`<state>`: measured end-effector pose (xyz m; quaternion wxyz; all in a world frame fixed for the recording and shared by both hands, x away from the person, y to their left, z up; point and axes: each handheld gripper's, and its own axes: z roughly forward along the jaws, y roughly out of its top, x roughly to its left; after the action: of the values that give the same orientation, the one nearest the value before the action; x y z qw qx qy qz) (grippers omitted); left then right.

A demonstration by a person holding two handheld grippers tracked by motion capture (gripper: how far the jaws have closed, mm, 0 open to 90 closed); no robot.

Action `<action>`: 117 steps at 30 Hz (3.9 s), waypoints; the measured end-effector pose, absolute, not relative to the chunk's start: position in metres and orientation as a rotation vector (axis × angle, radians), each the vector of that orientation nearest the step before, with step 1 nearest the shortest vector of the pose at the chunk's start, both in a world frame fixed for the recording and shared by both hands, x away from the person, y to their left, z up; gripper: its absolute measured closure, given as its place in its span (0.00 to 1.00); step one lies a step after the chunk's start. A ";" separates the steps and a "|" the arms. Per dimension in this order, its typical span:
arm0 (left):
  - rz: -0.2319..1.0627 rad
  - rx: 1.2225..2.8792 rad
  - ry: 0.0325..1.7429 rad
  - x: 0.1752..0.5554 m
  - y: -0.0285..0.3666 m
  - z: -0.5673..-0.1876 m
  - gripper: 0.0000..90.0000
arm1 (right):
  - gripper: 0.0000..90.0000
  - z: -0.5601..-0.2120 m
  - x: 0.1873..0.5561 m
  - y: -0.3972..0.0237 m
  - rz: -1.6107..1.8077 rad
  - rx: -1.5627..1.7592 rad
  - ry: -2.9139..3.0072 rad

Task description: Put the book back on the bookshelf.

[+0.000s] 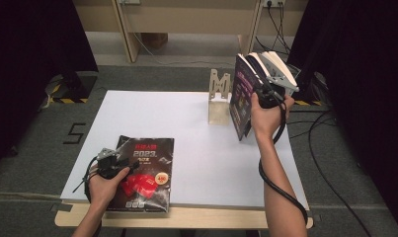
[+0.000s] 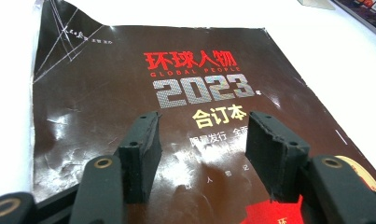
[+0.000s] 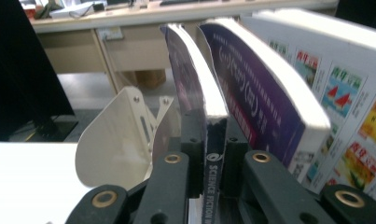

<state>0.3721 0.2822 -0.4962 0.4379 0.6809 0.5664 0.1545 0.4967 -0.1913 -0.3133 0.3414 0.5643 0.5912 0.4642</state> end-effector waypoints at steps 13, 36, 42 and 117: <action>0.383 1.692 1.408 0.372 0.282 -0.496 0.49 | 0.87 -0.310 0.502 -0.191 1.166 1.518 1.599; 0.383 1.691 1.411 0.373 0.284 -0.497 0.49 | 0.94 -0.311 0.508 -0.184 1.163 1.457 1.527; 0.387 1.689 1.408 0.372 0.285 -0.496 0.49 | 0.94 -0.314 0.515 -0.183 1.120 1.478 1.552; 0.387 1.693 1.406 0.372 0.284 -0.497 0.49 | 0.84 -0.342 0.507 -0.188 0.999 1.435 1.630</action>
<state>0.3715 0.2839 -0.4966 0.4383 0.6810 0.5656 0.1556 0.5075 -0.1876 -0.3423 0.3667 0.5586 0.6343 0.3888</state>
